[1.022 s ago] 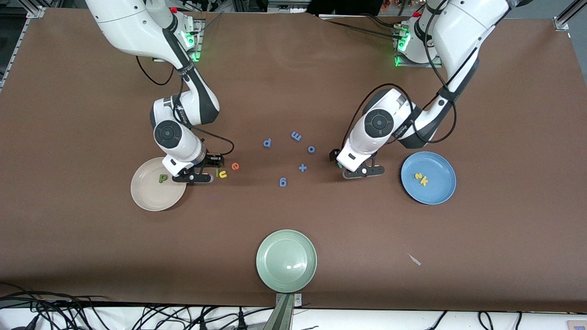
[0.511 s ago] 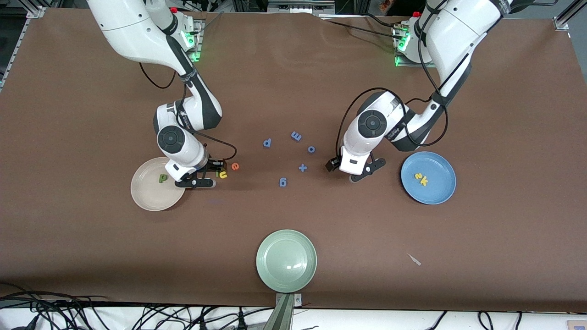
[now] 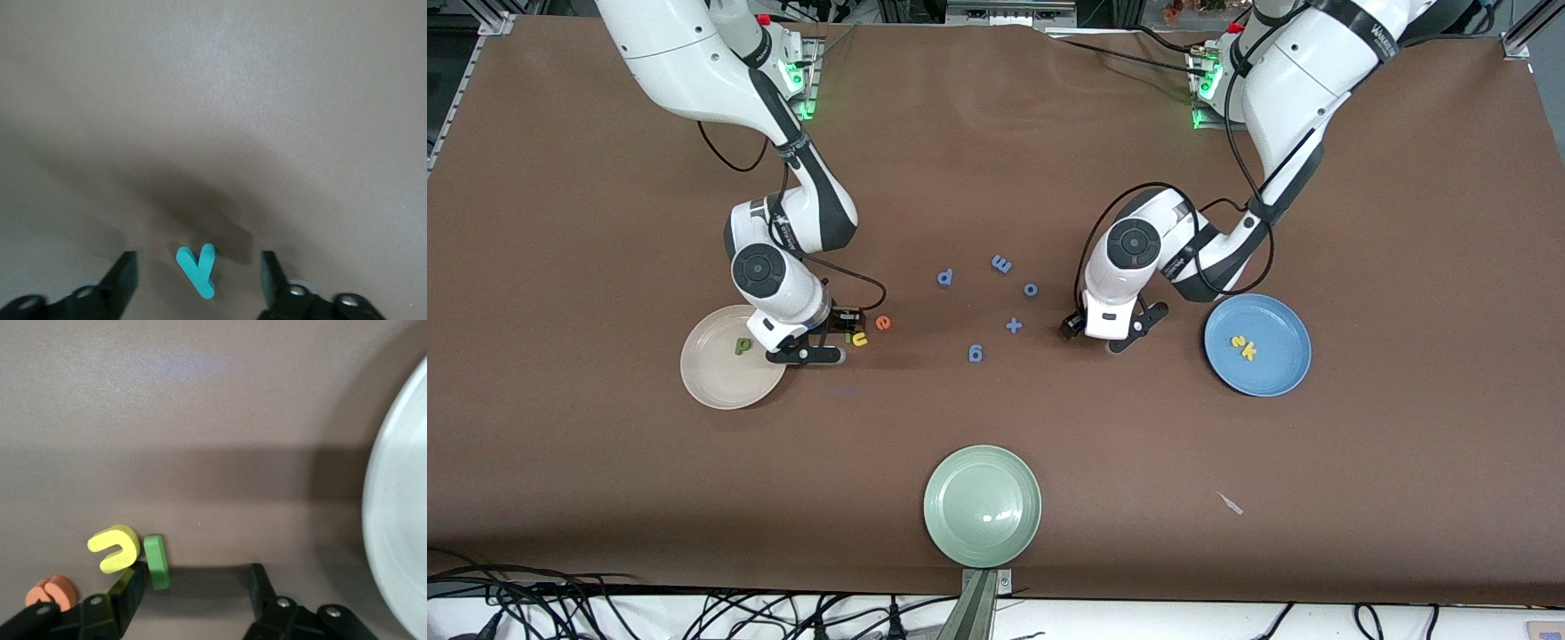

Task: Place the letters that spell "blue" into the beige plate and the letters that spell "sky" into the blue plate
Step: 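Grasp the teal y with the left gripper while the right gripper grasps the l, then release the l and y onto the beige and blue plates with both grippers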

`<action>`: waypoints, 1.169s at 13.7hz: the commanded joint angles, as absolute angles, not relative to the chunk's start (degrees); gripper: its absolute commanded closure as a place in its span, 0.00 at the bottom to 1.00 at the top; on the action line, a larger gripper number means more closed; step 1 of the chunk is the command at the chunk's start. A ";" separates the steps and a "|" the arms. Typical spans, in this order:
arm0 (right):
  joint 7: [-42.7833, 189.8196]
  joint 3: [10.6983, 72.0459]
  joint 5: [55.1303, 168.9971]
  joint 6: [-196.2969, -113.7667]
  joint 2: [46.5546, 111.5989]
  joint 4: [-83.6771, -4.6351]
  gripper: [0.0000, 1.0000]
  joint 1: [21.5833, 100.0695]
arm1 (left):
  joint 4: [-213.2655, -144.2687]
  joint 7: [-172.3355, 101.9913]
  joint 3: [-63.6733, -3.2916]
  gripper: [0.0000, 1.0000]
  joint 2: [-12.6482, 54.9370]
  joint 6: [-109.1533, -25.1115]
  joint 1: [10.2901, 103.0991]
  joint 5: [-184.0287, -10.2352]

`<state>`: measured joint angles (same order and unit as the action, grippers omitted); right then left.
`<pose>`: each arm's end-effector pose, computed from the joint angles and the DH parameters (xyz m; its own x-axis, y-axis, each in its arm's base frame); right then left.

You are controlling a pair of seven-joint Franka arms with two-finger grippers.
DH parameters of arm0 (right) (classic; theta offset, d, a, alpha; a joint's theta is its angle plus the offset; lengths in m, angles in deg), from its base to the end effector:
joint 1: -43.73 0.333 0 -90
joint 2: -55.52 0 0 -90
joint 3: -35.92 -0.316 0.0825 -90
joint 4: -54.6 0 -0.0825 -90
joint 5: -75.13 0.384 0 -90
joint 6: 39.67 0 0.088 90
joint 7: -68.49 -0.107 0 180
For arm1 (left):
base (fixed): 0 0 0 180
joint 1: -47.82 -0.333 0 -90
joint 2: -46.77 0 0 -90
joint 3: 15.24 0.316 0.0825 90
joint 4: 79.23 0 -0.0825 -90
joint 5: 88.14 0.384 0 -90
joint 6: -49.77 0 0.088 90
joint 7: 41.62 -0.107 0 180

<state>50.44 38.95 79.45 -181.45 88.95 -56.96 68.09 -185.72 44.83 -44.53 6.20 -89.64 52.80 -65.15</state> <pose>0.5707 0.2233 0.1728 0.9984 0.0046 -0.0566 0.0048 -1.0000 0.0035 0.5331 -0.3432 0.1744 0.7630 0.6425 -0.0714 0.6442 -0.7649 0.0012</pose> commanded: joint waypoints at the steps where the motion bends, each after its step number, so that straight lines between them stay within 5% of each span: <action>1: 51.08 38.74 80.32 -182.06 89.98 -56.40 0.61 68.07 | -185.66 46.97 -44.07 0.43 5.90 -90.24 53.53 -60.91; 7: 51.26 38.74 80.23 -182.23 89.98 -56.23 0.96 67.46 | -186.19 47.41 -44.07 0.98 5.46 -90.33 53.62 -60.19; 11: 53.62 39.00 80.23 -180.92 89.37 -55.18 1.00 66.85 | -185.76 46.45 -44.07 1.00 7.82 -87.62 53.18 -60.10; 16: 64.94 39.70 79.44 -165.91 88.57 -45.61 1.00 61.58 | -184.17 30.40 -44.42 1.00 13.88 -76.01 48.89 -58.17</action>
